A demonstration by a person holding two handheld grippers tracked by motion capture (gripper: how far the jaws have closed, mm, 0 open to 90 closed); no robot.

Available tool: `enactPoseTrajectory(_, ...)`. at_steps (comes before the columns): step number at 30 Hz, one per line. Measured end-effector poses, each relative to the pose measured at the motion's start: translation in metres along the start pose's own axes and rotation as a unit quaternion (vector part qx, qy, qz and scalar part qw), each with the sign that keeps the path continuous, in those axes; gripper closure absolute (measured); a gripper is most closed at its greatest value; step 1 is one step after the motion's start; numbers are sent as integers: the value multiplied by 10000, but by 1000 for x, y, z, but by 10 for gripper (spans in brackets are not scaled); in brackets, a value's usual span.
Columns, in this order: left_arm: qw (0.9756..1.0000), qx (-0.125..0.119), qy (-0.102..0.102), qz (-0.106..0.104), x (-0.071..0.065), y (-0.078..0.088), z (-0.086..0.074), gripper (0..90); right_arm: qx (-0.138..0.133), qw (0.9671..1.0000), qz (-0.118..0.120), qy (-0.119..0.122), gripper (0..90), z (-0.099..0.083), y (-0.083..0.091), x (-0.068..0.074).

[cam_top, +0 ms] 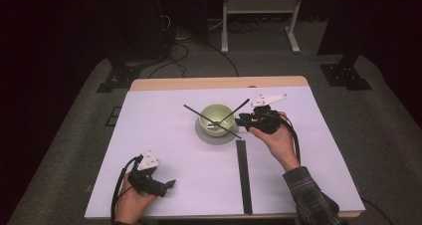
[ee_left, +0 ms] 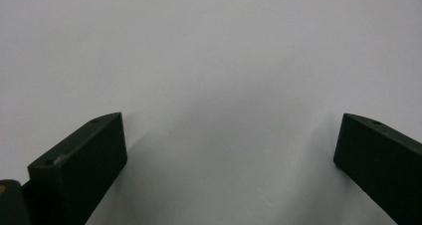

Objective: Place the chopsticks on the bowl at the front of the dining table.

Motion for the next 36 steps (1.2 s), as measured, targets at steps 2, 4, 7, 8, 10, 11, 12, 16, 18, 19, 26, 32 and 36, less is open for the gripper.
enactPoseTrajectory(2,10000,9,-7,-3,0,0,0,0,-11,10000,-41,-31,675,-8,10,-4)
enactPoseTrajectory(4,10000,11,-8,-7,0,0,0,0,6,10000,-76,-57,671,-14,15,-6)
enactPoseTrajectory(7,10000,4,0,-4,0,0,0,0,10,9999,-121,-71,667,-20,21,-8)
enactPoseTrajectory(8,10000,4,1,-4,0,0,0,0,6,9999,-130,-85,667,-23,23,-9)
enactPoseTrajectory(10,10000,3,3,-5,0,0,0,0,-8,9998,-173,-97,665,-28,29,-11)
enactPoseTrajectory(11,10000,-3,19,-6,0,0,0,0,-11,9997,-197,-117,663,-31,33,-12)
enactPoseTrajectory(12,10000,10,7,-8,0,0,0,0,-25,9996,-235,-157,661,-38,38,-13)
enactPoseTrajectory(16,10000,6,8,-6,0,0,0,0,16,9994,-287,-206,655,-47,46,-15)
enactPoseTrajectory(18,10000,4,14,-10,0,0,0,0,61,9992,-337,-227,643,-57,52,-17)
enactPoseTrajectory(19,10000,4,14,-10,0,0,0,0,61,9992,-337,-227,643,-57,52,-17)
enactPoseTrajectory(26,10000,-5,9,-2,0,0,0,0,149,9987,-418,-251,586,-75,62,-18)
enactPoseTrajectory(32,10000,-4,9,-5,0,0,0,0,221,9982,-458,-309,521,-90,67,-18)
enactPoseTrajectory(36,10000,-2,5,-4,0,0,0,0,227,9980,-475,-345,491,-96,70,-16)
Point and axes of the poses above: each handheld gripper's, and its own axes: y roughly backward along the jaws, z roughly out of its top, x roughly to its left, the point moved 5 cm from there along -y, roughly forward along the jaws, and after that the axes turned 2 degrees about -z, right-handed, at the moved point
